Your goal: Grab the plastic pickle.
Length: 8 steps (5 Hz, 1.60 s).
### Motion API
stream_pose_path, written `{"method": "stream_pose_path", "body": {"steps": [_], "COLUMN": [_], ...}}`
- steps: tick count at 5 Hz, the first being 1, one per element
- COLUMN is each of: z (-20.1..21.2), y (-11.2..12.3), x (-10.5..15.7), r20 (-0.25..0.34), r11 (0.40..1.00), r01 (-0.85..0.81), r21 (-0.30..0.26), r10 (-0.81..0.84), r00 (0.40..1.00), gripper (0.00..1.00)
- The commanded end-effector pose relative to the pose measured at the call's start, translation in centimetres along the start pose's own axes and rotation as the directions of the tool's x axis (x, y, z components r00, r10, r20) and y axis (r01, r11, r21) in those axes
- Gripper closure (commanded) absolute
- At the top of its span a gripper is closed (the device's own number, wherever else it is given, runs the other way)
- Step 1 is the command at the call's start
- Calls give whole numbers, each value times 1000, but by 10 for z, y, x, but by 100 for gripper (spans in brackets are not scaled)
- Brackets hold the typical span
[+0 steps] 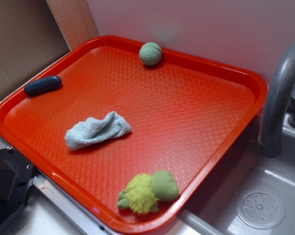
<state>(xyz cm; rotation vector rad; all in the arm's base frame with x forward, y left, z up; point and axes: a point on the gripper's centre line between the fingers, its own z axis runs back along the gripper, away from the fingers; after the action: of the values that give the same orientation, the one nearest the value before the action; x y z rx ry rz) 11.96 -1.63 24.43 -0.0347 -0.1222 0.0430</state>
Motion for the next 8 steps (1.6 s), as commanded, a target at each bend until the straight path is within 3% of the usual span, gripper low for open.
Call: {"method": "stream_pose_path", "body": {"steps": [1,2,3,7,8], "z": [0,-29,-66,-66,-98], "y": [0,21,41,41,66], "x": [0,30,71,71,74], "r20": [0,34,35,35,72], "r11": [1000,990,917,917,879], "r01": [0,120,369,369,447], "r21": [0,68,151,151,163], "r10": [0,-122,-378,-378,-463], "r00": [1000,992,925,925,884], "gripper": [0,0,0,0,0]}}
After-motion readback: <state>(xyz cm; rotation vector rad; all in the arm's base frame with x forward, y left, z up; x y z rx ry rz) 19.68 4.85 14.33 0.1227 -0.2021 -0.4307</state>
